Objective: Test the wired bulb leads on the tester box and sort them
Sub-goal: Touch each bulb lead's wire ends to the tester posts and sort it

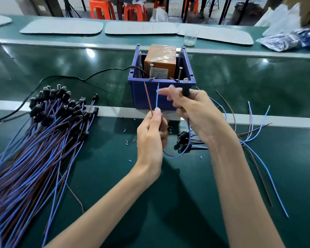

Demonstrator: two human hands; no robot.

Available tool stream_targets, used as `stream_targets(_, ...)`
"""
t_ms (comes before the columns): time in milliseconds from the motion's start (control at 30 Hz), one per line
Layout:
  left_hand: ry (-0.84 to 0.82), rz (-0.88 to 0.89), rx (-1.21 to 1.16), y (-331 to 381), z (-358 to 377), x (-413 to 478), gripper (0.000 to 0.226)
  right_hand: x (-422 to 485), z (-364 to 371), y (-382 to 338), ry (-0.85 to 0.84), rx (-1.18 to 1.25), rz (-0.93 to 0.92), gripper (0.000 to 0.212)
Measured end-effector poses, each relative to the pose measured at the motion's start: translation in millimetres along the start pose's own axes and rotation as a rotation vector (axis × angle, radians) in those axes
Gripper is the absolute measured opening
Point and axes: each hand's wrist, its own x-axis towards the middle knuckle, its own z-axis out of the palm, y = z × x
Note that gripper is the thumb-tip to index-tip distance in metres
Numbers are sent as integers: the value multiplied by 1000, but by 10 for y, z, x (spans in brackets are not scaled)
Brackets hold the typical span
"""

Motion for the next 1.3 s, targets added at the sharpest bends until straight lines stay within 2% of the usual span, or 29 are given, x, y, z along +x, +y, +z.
stream_targets(100,-14,18,-55,41,-17,28,34,30,26,0,61,-109,68,45)
stream_targets(167,-25,6,-114,61,-28,42,36,32,66,5,63,-104,99,52)
stream_targets(267,-44,-54,-197,93,-41,55,37,35,131,58,98,-53,56,33)
stream_targets(333,-36,-45,-177,103,-50,67,36,14,177,90,42,47,38,25)
stream_targets(467,-10,24,-62,128,-60,99,39,-5,246,124,-98,230,37,16)
stream_targets(667,-7,-25,-113,137,-98,160,37,13,253,115,-30,332,32,14)
stream_targets(933,116,-1,-19,85,-134,214,35,79,213,157,137,225,-13,16)
stream_targets(1200,-13,-8,24,98,-120,196,38,77,199,146,156,184,-9,13)
stream_targets(1300,-26,2,52,83,-145,229,37,65,170,152,107,210,-22,8)
